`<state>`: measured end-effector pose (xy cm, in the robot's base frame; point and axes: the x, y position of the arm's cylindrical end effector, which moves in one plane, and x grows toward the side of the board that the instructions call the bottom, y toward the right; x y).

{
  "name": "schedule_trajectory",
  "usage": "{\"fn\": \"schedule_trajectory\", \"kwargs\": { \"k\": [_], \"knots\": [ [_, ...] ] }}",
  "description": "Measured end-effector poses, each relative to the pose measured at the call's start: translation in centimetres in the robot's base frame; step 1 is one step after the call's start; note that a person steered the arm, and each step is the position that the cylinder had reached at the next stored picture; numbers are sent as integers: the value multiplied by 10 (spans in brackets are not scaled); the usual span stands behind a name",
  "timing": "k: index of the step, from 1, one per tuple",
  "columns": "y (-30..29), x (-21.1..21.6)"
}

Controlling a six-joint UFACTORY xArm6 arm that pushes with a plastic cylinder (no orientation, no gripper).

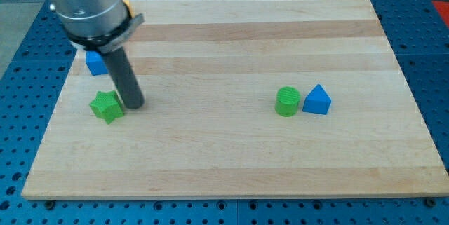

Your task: Push the green star towards the blue cube

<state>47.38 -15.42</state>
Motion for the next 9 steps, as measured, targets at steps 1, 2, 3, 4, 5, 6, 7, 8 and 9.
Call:
{"fn": "schedule_trajectory", "kwargs": {
  "k": [1,2,3,4,5,6,7,8,9],
  "knots": [
    [16,24],
    [-13,35],
    [-39,28],
    [-51,0],
    [-52,-16],
    [-54,-19],
    [-64,-11],
    [-68,14],
    [-94,18]
  ]
}}
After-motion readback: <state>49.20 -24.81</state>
